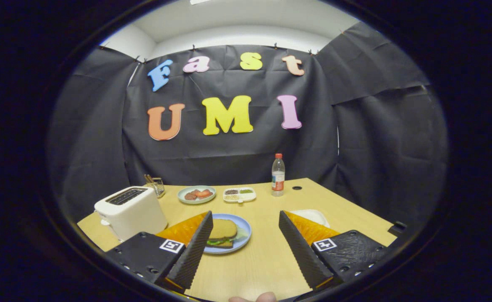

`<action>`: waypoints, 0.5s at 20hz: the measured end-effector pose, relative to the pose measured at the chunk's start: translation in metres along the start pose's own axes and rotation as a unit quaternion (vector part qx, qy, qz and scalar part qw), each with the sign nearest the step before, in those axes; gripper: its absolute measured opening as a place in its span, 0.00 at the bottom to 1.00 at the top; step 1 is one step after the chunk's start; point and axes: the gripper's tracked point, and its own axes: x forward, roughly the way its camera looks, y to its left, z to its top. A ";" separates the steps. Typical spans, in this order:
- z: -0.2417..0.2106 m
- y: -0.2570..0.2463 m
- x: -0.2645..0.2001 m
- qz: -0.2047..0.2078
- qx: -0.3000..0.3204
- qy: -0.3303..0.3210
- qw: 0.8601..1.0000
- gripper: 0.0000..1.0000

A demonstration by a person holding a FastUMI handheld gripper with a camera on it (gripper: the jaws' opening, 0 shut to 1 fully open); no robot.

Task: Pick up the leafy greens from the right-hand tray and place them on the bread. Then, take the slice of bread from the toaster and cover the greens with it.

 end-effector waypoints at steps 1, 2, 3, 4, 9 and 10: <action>-0.001 0.004 -0.011 0.004 -0.001 -0.003 1.000 0.95; -0.003 0.007 -0.020 0.007 -0.002 -0.003 1.000 0.95; -0.008 0.010 -0.029 0.009 -0.008 0.000 1.000 0.95; -0.013 0.012 -0.038 0.011 -0.009 0.001 1.000 0.96; -0.024 0.025 -0.058 0.028 -0.002 0.006 1.000 0.96; -0.021 0.026 -0.059 0.029 -0.005 0.003 1.000 0.96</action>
